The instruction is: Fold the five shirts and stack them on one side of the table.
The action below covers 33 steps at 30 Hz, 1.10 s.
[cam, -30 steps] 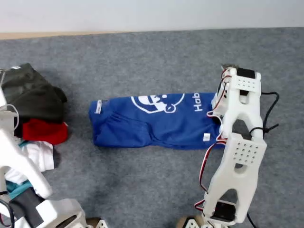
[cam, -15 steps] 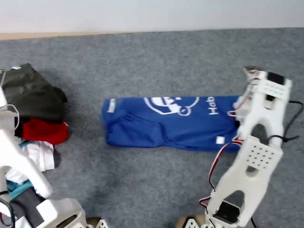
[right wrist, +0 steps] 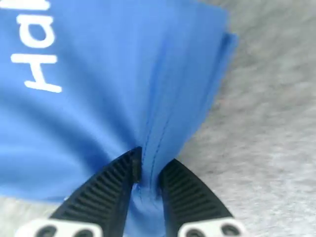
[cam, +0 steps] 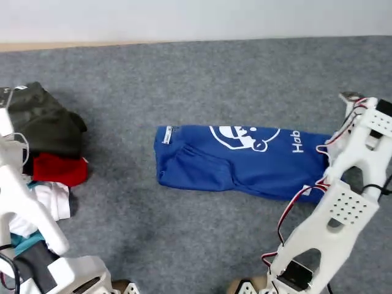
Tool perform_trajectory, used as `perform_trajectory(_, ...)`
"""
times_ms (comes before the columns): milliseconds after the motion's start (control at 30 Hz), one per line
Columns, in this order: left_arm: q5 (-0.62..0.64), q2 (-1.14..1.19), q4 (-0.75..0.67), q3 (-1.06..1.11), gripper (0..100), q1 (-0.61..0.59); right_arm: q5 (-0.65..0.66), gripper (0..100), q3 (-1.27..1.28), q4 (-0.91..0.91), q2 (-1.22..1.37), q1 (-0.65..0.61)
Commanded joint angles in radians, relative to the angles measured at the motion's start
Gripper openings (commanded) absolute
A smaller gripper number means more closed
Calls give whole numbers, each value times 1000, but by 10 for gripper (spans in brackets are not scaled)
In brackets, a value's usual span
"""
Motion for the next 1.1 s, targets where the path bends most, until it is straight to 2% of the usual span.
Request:
perform_trajectory(0,20,-46,29,-27,7,34,3,10,-61,56,-107,-116)
perform_trajectory(267,60,-41,29,-27,7,61,-103,10,20,59,-308,-320)
perform_trajectory(500,60,-40,29,-25,7,58,-190,10,146,58,-469,-559)
perform_trajectory(733,86,-46,29,54,7,57,-230,10,143,-8,-433,-757)
perform_trajectory(1067,87,-46,28,64,7,55,-230,10,141,-94,-337,-897)
